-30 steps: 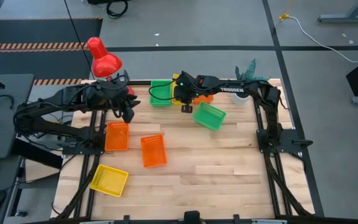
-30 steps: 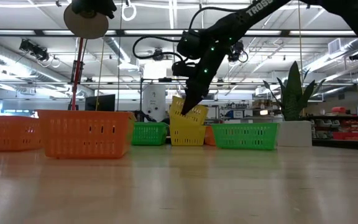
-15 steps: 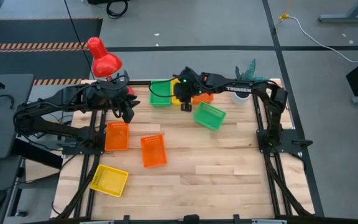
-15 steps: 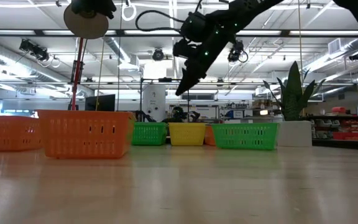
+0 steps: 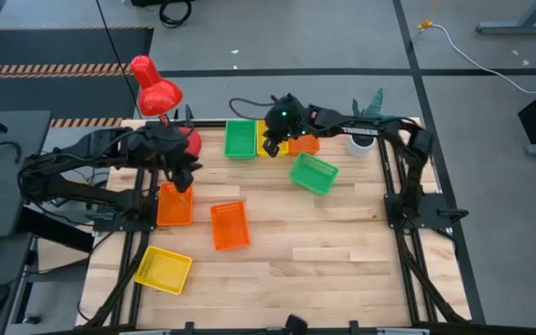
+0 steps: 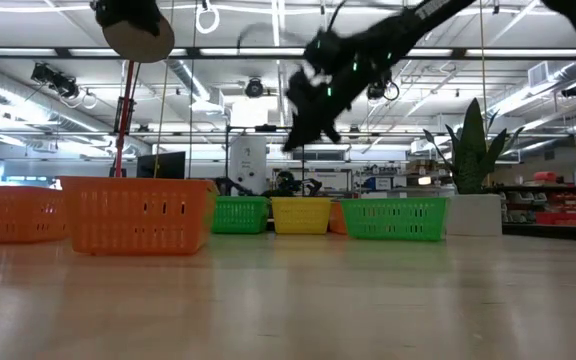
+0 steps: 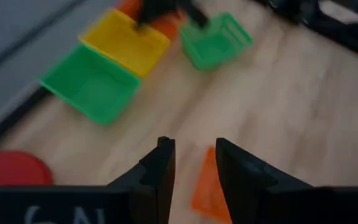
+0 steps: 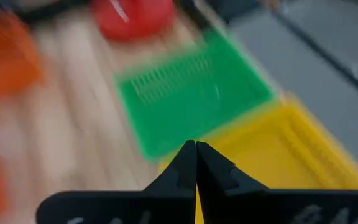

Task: Stack baskets by color
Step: Stack the bottom right orange bin on top of the top orange bin

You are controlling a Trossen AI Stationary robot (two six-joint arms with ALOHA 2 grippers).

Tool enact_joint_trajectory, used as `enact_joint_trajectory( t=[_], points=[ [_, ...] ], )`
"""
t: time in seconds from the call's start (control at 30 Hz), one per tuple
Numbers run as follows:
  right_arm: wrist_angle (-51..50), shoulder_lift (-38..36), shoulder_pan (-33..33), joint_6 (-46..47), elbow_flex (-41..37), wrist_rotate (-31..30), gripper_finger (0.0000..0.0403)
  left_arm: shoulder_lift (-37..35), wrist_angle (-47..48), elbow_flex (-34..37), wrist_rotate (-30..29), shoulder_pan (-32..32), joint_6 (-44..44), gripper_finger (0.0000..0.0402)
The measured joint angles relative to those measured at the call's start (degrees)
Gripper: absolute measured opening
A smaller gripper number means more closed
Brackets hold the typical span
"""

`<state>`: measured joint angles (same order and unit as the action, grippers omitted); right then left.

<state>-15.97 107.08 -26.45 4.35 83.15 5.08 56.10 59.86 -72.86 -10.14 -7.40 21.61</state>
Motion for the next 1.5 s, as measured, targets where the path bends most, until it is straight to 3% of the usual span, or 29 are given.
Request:
enact_joint_trajectory(
  t=[0.1,0.27,0.4,0.63,0.9,1.03,1.33,1.5],
  points=[
    [1.4,-4.1,3.8,0.0,0.1,3.5,0.0006,-0.6,5.0,0.0,3.3,1.8,0.1,0.0121],
    [0.6,-6.7,13.3,-2.1,0.1,11.2,0.0003,-0.9,15.3,0.0,3.9,5.5,2.0,0.0121],
    [0.6,-5.9,21.6,-5.0,0.1,12.8,0.0017,-0.9,19.3,0.0,3.9,7.3,4.9,0.0121],
    [2.9,0.0,32.6,-13.6,-0.3,5.1,0.0081,-0.6,19.2,0.0,3.8,8.3,6.1,0.0121],
    [17.0,10.6,37.1,-14.4,-0.1,4.7,0.0149,-0.8,19.7,0.0,3.9,8.3,11.0,0.0121],
    [22.0,14.5,38.1,-11.9,0.0,2.0,0.0155,-0.7,19.7,0.0,4.4,8.4,14.6,0.0121],
    [23.5,20.0,38.9,-6.6,0.4,-10.3,0.0153,-0.7,18.6,0.0,2.6,9.3,17.2,0.0121],
    [24.1,21.3,38.8,-8.7,0.5,-11.1,0.0126,-0.7,16.9,0.0,1.6,9.3,17.2,0.0121]
  ],
)
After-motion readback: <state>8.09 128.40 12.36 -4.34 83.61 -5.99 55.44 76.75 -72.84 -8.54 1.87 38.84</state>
